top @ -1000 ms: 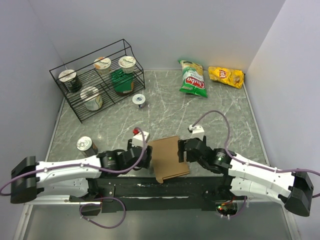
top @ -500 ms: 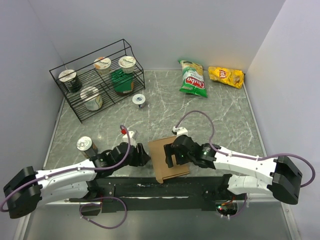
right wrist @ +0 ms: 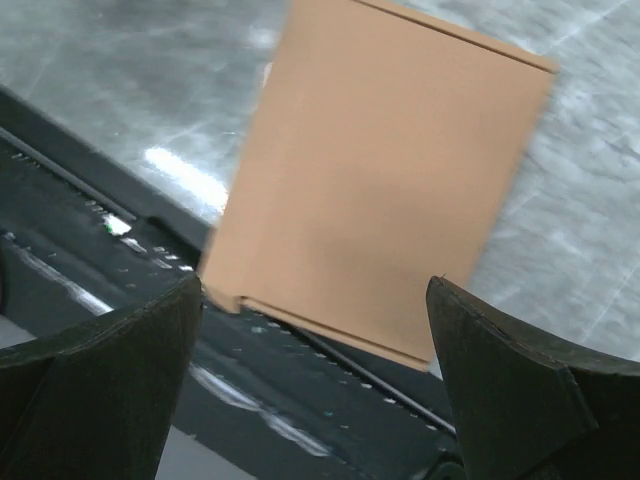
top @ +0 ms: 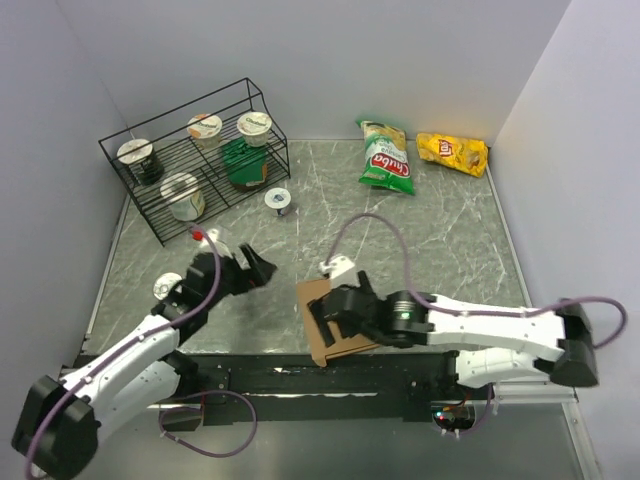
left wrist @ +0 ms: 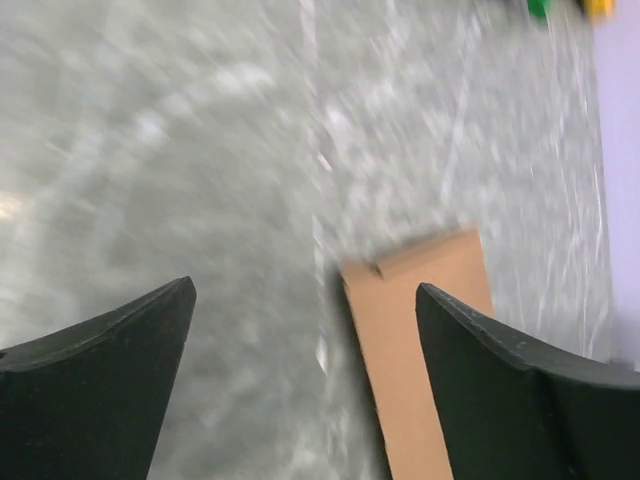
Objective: Fold the paper box
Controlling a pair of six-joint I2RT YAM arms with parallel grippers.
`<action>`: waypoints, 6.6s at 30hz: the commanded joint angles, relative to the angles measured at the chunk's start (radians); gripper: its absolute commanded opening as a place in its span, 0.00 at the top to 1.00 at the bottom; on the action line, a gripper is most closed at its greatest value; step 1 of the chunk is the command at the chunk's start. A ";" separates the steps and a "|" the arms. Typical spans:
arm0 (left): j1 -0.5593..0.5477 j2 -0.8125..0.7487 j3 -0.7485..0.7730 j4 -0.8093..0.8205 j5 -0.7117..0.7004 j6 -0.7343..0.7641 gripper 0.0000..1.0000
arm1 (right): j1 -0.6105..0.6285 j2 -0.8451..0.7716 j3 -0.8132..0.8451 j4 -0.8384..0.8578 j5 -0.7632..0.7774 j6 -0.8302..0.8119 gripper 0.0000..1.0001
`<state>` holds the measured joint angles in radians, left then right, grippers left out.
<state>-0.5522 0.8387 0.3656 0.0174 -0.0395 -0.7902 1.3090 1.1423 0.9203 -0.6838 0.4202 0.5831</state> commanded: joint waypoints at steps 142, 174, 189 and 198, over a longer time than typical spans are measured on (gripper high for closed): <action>0.147 0.565 0.676 -0.260 0.668 0.937 0.37 | -0.625 0.229 0.221 0.078 -0.784 -0.973 1.00; 0.106 0.620 0.684 -0.177 0.670 0.863 0.99 | -0.622 0.241 0.204 0.096 -0.729 -0.977 1.00; 0.041 0.625 0.710 -0.252 0.432 0.695 0.99 | -0.599 0.229 0.169 0.128 -0.638 -0.980 1.00; 0.040 0.574 0.607 -0.249 0.382 0.626 0.99 | -0.587 0.192 0.106 0.196 -0.563 -0.971 1.00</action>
<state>-0.5011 1.4521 1.0145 -0.1730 0.3733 -0.0998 0.7071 1.3449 1.0801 -0.4892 -0.1879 -0.3912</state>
